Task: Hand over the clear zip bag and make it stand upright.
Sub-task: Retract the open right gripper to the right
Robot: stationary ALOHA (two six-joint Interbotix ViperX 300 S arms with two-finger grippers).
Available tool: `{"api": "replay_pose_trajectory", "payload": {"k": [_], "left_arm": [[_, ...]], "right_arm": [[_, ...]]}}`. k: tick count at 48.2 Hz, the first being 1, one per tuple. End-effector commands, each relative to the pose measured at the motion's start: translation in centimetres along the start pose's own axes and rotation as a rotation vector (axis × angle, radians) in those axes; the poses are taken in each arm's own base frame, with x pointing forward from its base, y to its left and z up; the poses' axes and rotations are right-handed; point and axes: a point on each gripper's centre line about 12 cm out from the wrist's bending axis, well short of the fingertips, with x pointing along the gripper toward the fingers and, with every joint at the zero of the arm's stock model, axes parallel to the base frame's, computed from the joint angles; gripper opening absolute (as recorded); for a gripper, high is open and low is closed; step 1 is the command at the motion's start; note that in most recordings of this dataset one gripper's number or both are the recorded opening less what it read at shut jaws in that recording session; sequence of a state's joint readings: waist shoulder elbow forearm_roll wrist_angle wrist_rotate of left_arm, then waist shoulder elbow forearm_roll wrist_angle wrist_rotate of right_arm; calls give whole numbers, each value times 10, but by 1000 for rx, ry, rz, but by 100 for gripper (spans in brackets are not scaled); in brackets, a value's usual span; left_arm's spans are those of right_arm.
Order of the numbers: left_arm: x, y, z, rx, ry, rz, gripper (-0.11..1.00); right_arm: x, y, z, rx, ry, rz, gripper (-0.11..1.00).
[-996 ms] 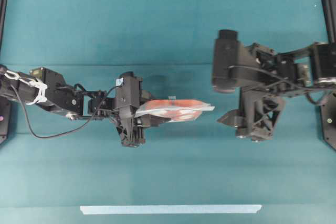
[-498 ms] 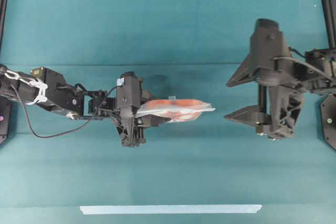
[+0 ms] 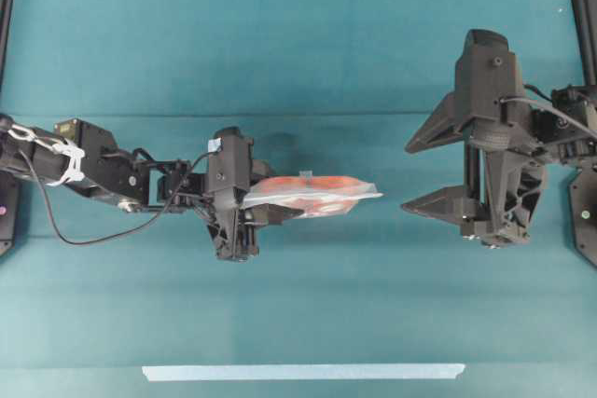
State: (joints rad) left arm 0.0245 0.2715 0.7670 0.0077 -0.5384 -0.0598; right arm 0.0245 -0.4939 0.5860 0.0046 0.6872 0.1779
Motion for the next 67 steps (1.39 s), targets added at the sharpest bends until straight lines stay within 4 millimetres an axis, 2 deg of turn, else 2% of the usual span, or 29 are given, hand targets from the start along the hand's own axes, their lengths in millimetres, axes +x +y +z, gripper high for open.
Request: {"api": "replay_pose_trajectory", "payload": {"k": [1, 67], "left_arm": [[-1, 0, 7, 1, -20, -1, 27], [-1, 2, 7, 0, -22, 3, 27]], "right_arm": [[-6, 1, 4, 7, -31, 7, 86], [-1, 0, 2, 12, -49, 11, 85]]}}
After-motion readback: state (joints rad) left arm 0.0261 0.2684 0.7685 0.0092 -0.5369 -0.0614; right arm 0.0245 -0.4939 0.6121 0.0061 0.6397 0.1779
